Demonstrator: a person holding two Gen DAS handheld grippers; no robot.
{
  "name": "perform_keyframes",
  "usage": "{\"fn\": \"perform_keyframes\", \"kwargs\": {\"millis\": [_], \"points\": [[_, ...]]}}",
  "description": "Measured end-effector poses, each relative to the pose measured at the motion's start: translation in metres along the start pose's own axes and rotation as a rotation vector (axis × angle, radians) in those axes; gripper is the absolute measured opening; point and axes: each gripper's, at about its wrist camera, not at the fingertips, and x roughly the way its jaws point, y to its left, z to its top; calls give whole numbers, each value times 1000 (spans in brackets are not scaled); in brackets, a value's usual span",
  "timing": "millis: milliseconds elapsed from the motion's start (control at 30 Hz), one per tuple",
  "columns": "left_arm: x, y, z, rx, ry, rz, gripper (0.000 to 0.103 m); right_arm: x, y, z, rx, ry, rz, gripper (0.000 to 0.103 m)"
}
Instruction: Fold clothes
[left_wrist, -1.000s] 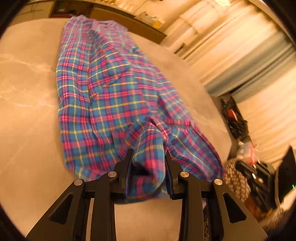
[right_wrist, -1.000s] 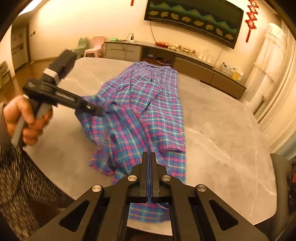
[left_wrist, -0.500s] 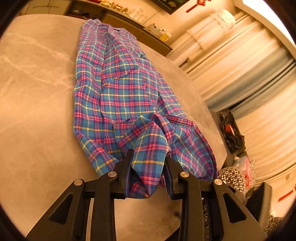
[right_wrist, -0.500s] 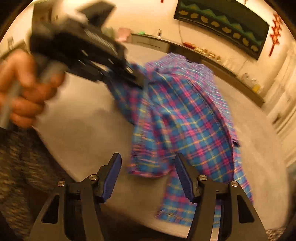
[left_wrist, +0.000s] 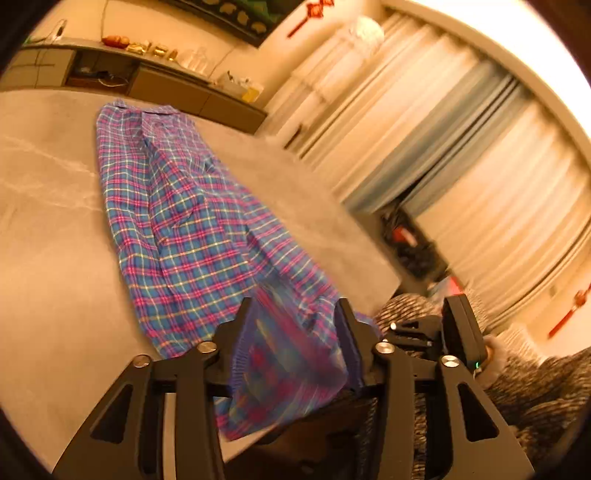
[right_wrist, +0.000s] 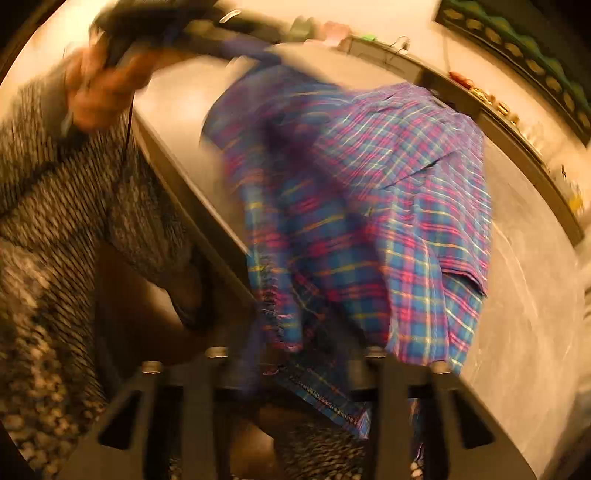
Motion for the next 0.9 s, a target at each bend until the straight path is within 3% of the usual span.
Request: {"fn": "perform_keyframes", "kwargs": {"millis": [100,233,300,400,433,500,600,700,733,833,900], "points": [[5,11,-4,-54,15,35,57,-30,-14,-2,91,-70,85,51],[35,8,-12,-36,118,67,57,-47,-41,-4,197,-132,309,51],[57,-11,-28,53,234,67,57,-57,-46,-8,263,-168,328,51],[88,-34,-53,188,407,120,56,-42,-71,-13,384,-115,222,51],[91,-37,-55,213,417,143,56,-36,-78,-14,414,-84,193,51],[89,-37,-48,222,379,191,56,-25,-88,-11,441,-44,164,51],[73,-9,-11,97,238,269,56,-24,-100,-5,475,-85,140,51],[70,25,11,-2,206,338,55,0,-97,4,467,-15,174,51],[71,33,13,-21,206,354,55,7,-92,6,448,17,201,51],[72,46,12,-59,208,370,55,2,-31,6,226,79,495,50],[73,46,12,-43,208,373,55,-6,-6,1,140,96,560,50]]}}
